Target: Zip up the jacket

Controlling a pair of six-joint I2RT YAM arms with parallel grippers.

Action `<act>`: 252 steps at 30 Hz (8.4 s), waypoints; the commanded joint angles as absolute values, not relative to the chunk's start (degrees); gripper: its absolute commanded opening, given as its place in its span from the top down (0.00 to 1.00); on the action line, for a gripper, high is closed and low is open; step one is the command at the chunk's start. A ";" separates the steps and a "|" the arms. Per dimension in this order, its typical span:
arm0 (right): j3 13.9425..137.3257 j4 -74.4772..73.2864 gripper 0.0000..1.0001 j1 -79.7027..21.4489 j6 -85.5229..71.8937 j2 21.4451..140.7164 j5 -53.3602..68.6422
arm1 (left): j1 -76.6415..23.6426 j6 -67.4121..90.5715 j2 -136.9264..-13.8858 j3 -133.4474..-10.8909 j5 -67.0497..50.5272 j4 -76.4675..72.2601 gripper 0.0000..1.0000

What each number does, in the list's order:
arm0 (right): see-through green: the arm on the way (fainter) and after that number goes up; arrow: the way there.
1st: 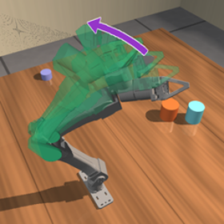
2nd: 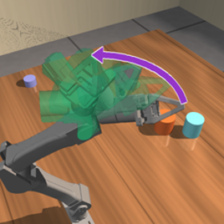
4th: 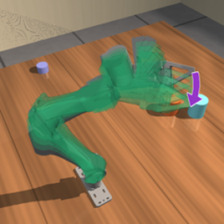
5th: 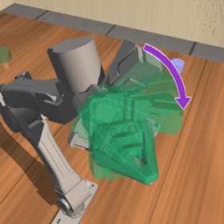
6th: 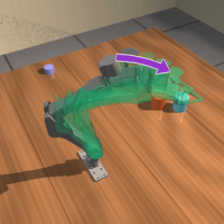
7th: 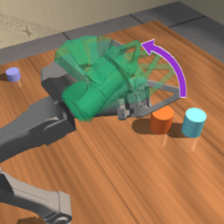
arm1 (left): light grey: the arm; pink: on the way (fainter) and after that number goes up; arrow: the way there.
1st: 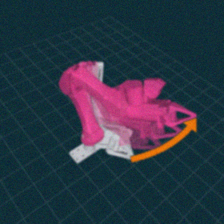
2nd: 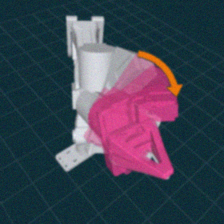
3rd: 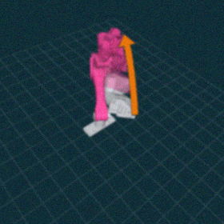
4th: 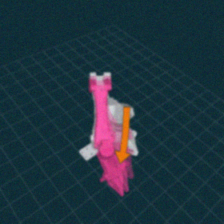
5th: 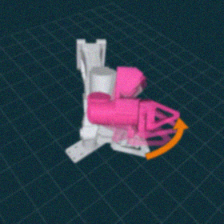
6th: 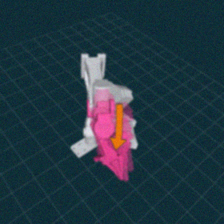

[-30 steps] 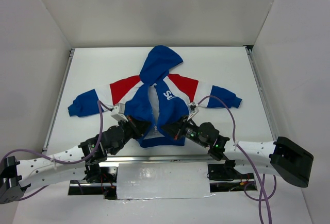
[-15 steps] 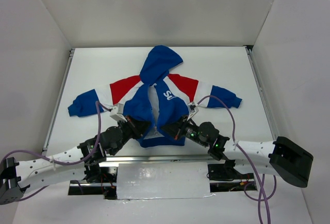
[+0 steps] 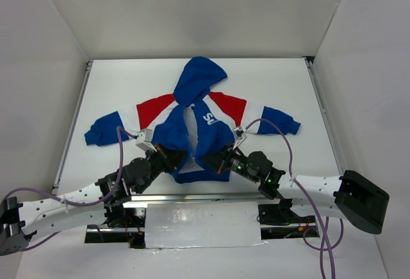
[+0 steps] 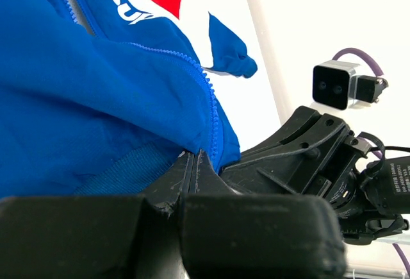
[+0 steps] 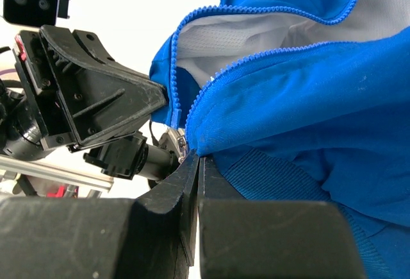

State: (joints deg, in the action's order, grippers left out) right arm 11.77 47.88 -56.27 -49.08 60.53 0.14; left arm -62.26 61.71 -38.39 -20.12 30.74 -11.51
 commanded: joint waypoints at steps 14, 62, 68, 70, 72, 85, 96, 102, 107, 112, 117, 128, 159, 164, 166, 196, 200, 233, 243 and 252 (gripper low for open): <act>12.83 50.54 1.00 -55.02 -48.96 59.41 1.49 | -62.05 61.88 -39.02 -19.60 30.15 -16.17 1.00; 14.50 50.36 1.00 -53.62 -49.22 60.64 3.51 | -61.96 62.23 -38.76 -18.28 29.88 -18.11 1.00; 15.03 50.45 1.00 -53.44 -49.13 60.64 4.48 | -61.96 62.58 -39.02 -17.58 29.71 -18.81 1.00; 15.12 50.36 1.00 -53.35 -49.22 60.73 4.75 | -62.05 62.75 -38.94 -17.58 29.97 -18.72 1.00; 15.12 50.36 1.00 -53.35 -49.39 60.73 4.75 | -61.96 62.67 -38.85 -17.49 29.97 -18.90 1.00; 16.70 49.05 1.00 -52.65 -50.27 62.05 5.10 | -61.96 62.49 -39.02 -16.35 28.74 -21.09 1.00; 22.49 32.00 1.00 -52.21 -55.02 59.33 0.35 | -62.05 56.60 -36.22 -13.72 29.00 -22.85 1.00; 25.31 26.19 1.00 -52.21 -56.43 60.73 0.35 | -61.96 54.49 -35.95 -14.41 28.30 -22.41 1.00; 24.08 32.42 1.00 -52.21 -56.16 62.40 5.18 | -61.96 53.00 -37.52 -15.73 26.81 -22.68 1.00; 25.13 29.80 1.00 -52.12 -56.51 62.40 4.22 | -62.05 52.12 -38.14 -16.35 26.19 -22.15 1.00; 26.36 26.12 1.00 -52.21 -59.32 61.44 3.25 | -61.96 50.80 -39.81 -17.75 26.02 -19.25 1.00; 30.41 9.76 1.00 -51.59 -73.65 60.82 -9.65 | -61.96 45.88 -42.71 -17.93 20.31 -21.27 1.00; 27.95 8.53 1.00 -47.20 -85.60 56.07 -13.01 | -61.96 36.30 -52.55 -16.00 -6.41 -35.50 1.00; 29.00 6.77 1.00 -46.93 -87.10 55.20 -15.82 | -62.05 36.48 -51.77 -14.59 -7.47 -37.44 1.00; 29.70 6.51 1.00 -47.02 -85.79 55.11 -16.08 | -61.96 36.30 -51.50 -14.50 -6.95 -36.22 1.00; 12.48 30.76 0.70 -47.11 -55.38 50.36 6.58 | -57.39 42.54 -50.71 -3.34 -0.27 -48.25 1.00; 13.18 30.94 0.56 -47.11 -53.88 49.57 11.42 | -57.39 43.59 -50.80 -3.08 1.57 -49.04 1.00; 3.69 64.24 0.33 -58.26 -67.41 73.56 15.73 | -56.34 45.00 -53.35 -5.71 1.85 -50.97 1.00; 5.97 60.40 0.34 -59.59 -65.04 73.30 10.64 | -56.16 45.61 -54.40 -5.80 0.70 -52.21 1.00; 6.94 60.64 0.34 -59.59 -64.86 74.88 8.79 | -55.99 46.49 -55.55 -6.68 0.53 -52.65 1.00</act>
